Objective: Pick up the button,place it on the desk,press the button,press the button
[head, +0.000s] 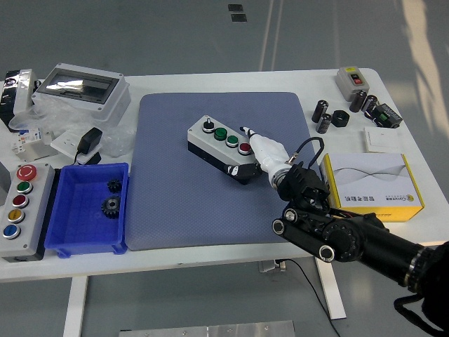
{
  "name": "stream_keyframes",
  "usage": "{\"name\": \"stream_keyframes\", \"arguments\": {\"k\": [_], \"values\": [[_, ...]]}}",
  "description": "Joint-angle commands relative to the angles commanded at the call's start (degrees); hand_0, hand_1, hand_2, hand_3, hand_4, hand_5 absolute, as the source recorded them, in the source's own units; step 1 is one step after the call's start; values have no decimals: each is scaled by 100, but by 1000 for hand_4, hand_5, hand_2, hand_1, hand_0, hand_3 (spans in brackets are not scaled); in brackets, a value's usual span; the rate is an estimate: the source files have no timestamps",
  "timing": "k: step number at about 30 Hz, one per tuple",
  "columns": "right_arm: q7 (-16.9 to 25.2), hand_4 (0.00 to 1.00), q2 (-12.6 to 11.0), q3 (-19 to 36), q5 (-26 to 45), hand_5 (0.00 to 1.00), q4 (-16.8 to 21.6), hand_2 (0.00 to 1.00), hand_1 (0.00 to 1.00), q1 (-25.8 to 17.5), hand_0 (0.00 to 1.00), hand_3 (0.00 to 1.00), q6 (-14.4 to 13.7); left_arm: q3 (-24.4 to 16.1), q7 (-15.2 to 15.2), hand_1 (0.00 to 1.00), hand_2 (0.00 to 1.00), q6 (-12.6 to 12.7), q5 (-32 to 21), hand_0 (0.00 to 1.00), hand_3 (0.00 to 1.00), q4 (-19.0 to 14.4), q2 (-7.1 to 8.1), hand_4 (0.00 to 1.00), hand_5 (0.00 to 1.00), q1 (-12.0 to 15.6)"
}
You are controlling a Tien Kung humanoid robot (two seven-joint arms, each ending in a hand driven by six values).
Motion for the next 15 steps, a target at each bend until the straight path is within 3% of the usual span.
{"name": "stream_keyframes", "arguments": {"k": [1, 6, 7, 12, 13, 15], "values": [[8, 134, -6, 2, 2, 2, 5, 384, 322, -4, 117, 800, -8, 3, 0, 508, 531, 0, -3, 625, 593, 0, -1, 594, 214, 3], [114, 134, -90, 73, -5, 2, 116, 384, 322, -28, 117, 800, -56, 8, -5, 508, 531, 4, -17, 625, 593, 0, -1, 594, 214, 22], [159, 48, -118, 89, 3, 2, 154, 343, 283, -32, 94, 374, -64, 12, -7, 509, 531, 4, -22, 625, 593, 0, -1, 594, 214, 25], [493, 48, -305, 138, 83, 2, 388, 343, 283, -68, 94, 374, -90, 23, -12, 509, 531, 8, -42, 625, 593, 0, 0, 594, 214, 37], [555, 37, -343, 147, 97, 2, 429, 348, 291, -77, 91, 319, -101, 25, -14, 508, 531, 8, -46, 626, 592, 0, 1, 597, 220, 38], [677, 37, -419, 166, 127, 2, 506, 348, 291, -96, 91, 319, -134, 26, -17, 508, 531, 8, -50, 626, 592, 0, 1, 597, 220, 40]]}}
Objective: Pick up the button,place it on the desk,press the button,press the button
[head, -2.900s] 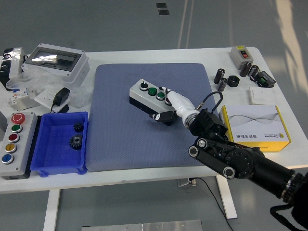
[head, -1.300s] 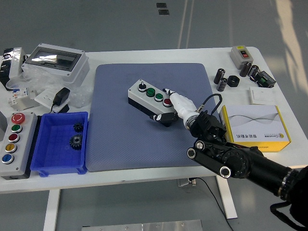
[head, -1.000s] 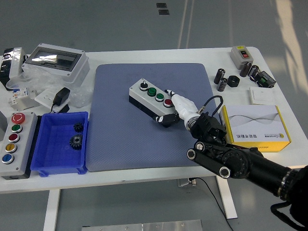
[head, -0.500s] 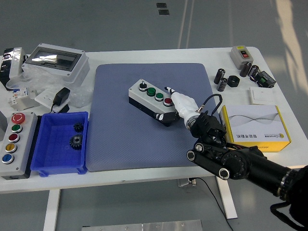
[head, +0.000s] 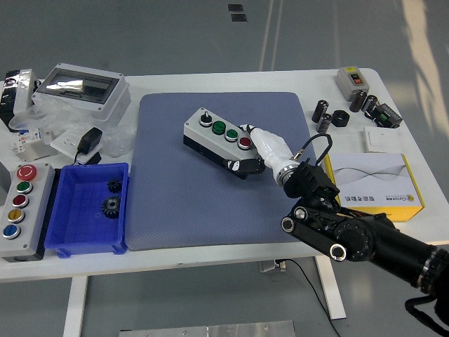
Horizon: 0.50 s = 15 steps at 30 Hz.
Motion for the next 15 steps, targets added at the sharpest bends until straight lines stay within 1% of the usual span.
{"name": "stream_keyframes", "arguments": {"k": [2, 4, 6, 9, 12, 15], "values": [[148, 37, -84, 20, 46, 2, 91, 348, 291, -24, 91, 319, -24, 5, -5, 508, 531, -1, -6, 626, 592, 0, -1, 597, 220, 0], [352, 38, -230, 53, 105, 2, 251, 347, 299, -54, 95, 306, -11, 12, -16, 509, 531, -2, -14, 626, 593, 0, -4, 601, 224, -2], [630, 38, -459, 83, 121, 2, 489, 347, 299, -87, 95, 306, 127, 22, -30, 509, 531, -6, -18, 626, 593, 0, -10, 601, 224, -7], [1056, 38, -839, 54, 91, 2, 878, 347, 299, -105, 95, 306, 466, 28, -45, 509, 531, -6, -23, 626, 593, 0, -19, 601, 224, -1], [1442, 41, -1256, -165, -170, 2, 1301, 345, 292, -51, 94, 295, 797, 17, -41, 510, 531, -2, -8, 626, 593, 0, -19, 606, 230, 17], [1544, 41, -1586, -441, -543, 2, 1646, 345, 292, 7, 94, 295, 922, -3, -36, 510, 531, 0, 20, 626, 593, 0, -18, 606, 230, 10]]}}
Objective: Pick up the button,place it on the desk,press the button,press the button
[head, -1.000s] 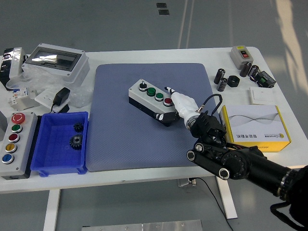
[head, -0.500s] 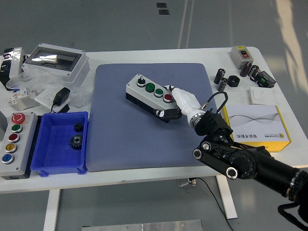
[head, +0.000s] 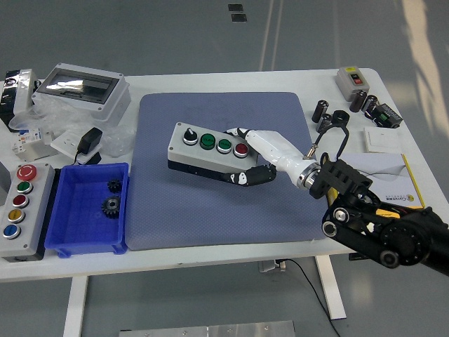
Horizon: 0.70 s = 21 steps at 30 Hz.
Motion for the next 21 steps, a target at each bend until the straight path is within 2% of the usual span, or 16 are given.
{"name": "stream_keyframes", "arguments": {"k": [2, 4, 6, 7, 12, 13, 18, 19, 21], "values": [[-57, 39, -82, -115, -267, 2, 130, 342, 288, -9, 95, 286, 44, -13, -3, 511, 532, -3, 29, 626, 594, 0, -3, 606, 230, -19], [-141, 39, -67, -126, -471, 2, 106, 342, 288, -40, 95, 286, 79, -21, -6, 511, 532, -7, 51, 626, 594, 0, -5, 606, 230, -31], [-302, 39, 17, -101, -722, 2, -52, 342, 288, -102, 95, 286, 175, -40, -6, 511, 532, -9, 86, 626, 594, 0, -2, 606, 230, -39], [-385, 77, 70, -79, -840, 2, -153, 357, 312, -136, 154, 303, 250, -43, -7, 511, 532, -10, 94, 626, 595, 0, -1, 607, 232, -44], [-605, 77, 205, 25, -1124, 2, -408, 357, 312, -223, 154, 303, 459, -66, 3, 511, 532, -14, 140, 626, 595, 0, 2, 607, 232, -59], [-623, 187, 208, 29, -1126, 2, -426, 426, 439, -226, 366, 401, 480, -70, 4, 511, 532, -15, 147, 626, 595, 0, 4, 607, 232, -61], [-643, 187, 186, -16, -1044, 2, -471, 426, 439, -216, 366, 401, 540, -80, 7, 511, 532, -14, 160, 626, 595, 0, 19, 607, 232, -71], [-638, 54, 183, -25, -1032, 2, -474, 631, 651, -213, 660, 643, 534, -83, 9, 511, 532, -14, 161, 626, 595, 0, 20, 608, 233, -71], [-624, 54, 178, -42, -1012, 2, -479, 631, 651, -206, 660, 643, 514, -85, 13, 511, 532, -13, 162, 626, 595, 0, 21, 608, 233, -71]]}}
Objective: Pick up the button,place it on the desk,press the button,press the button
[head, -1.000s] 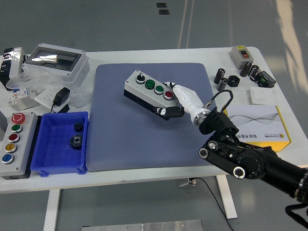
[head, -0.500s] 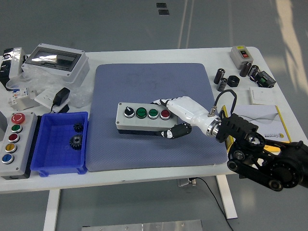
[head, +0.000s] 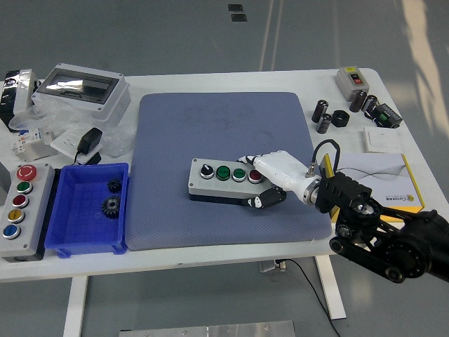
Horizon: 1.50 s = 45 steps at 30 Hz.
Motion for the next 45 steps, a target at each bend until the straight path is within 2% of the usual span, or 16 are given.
{"name": "stream_keyframes", "arguments": {"k": [3, 4, 9, 10, 15, 16, 28, 38, 45], "values": [[23, 54, -9, -19, 25, 2, 0, 631, 651, 15, 660, 643, -31, 3, 3, 511, 532, -1, -4, 626, 595, 0, -4, 608, 233, -1], [35, 222, -14, -25, 37, 2, 1, 684, 697, 21, 670, 701, -43, 4, 3, 511, 532, -2, -2, 626, 594, 0, -5, 610, 236, -2], [149, 222, -48, -77, 288, 2, 11, 684, 697, 66, 670, 701, -40, -118, -8, 511, 532, -35, 174, 626, 594, 0, -1, 610, 236, -11], [189, 338, -57, -94, 368, 2, 7, 732, 741, 80, 712, 748, -29, -152, -13, 510, 531, -45, 224, 626, 594, 0, 2, 611, 236, -13], [372, 338, -110, -126, 737, 2, -56, 732, 741, 131, 712, 748, 35, -153, -30, 510, 531, -53, 225, 626, 594, 0, 11, 611, 236, -22], [396, 402, -121, -123, 770, 2, -69, 758, 757, 134, 730, 786, 32, -141, -30, 510, 531, -52, 209, 626, 594, 0, 11, 610, 237, -22], [576, 430, -160, -148, 795, 2, -54, 767, 774, 173, 739, 813, -61, -98, -29, 509, 531, -46, 148, 626, 593, 0, 2, 610, 232, -20], [713, 432, -228, -136, 900, 2, -45, 769, 780, 265, 747, 828, 115, -362, 20, 509, 531, -93, 553, 626, 593, 0, 6, 607, 228, -21], [716, 444, -236, -129, 969, 2, -69, 776, 806, 264, 752, 834, 207, -373, 40, 509, 531, -99, 572, 625, 593, 0, 6, 605, 226, -20]]}}
